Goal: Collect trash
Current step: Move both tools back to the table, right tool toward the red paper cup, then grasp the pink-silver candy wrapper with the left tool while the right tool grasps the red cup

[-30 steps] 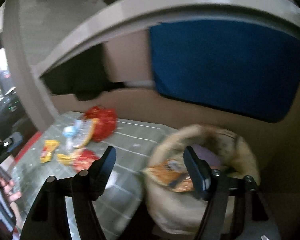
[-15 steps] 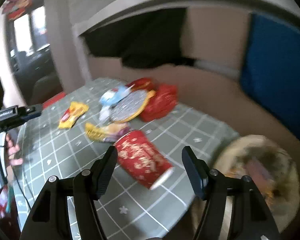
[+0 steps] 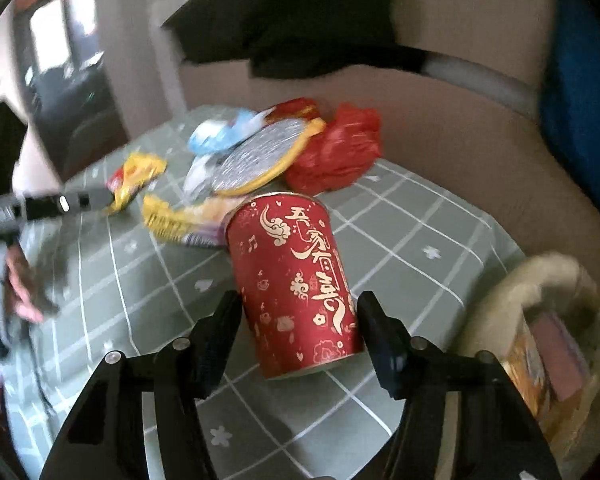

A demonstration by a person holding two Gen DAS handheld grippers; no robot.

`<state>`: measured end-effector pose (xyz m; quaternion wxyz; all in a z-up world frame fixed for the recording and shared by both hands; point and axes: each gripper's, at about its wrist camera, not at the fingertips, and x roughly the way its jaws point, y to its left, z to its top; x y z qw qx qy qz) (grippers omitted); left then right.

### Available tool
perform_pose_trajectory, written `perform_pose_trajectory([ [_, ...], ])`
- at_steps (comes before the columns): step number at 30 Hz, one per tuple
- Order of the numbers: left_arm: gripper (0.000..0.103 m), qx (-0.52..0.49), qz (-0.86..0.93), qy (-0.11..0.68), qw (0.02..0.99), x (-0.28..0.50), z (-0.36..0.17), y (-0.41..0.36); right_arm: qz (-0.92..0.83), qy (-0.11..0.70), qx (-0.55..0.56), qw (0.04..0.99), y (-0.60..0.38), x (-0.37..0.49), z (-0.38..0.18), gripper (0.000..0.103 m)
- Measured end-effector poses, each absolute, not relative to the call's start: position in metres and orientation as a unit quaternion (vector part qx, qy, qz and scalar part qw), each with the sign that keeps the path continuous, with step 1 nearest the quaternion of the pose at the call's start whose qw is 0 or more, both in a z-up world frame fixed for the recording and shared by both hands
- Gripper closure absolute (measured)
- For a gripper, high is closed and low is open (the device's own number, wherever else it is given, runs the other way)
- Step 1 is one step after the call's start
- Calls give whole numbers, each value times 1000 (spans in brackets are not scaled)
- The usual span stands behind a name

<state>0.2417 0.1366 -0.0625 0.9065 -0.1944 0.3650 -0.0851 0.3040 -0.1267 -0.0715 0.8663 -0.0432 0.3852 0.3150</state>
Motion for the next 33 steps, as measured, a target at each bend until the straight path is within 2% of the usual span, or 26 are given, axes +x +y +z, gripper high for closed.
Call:
perform_pose_trajectory([
  [4, 61, -168, -86, 370, 909, 257, -66, 125, 311, 385, 28, 869, -150, 297, -62, 46],
  [11, 61, -163, -56, 391, 904, 278, -83, 120, 296, 375, -5, 879, -149, 271, -55, 46],
  [19, 61, -173, -20, 411, 895, 291, -97, 125, 283, 397, 32, 872, -159, 271, -67, 46],
  [25, 61, -200, -39, 391, 897, 284, -93, 135, 288, 397, 20, 871, -154, 264, -68, 46],
  [33, 61, -185, -69, 362, 911, 284, -78, 144, 294, 401, 22, 867, -150, 263, -76, 46],
])
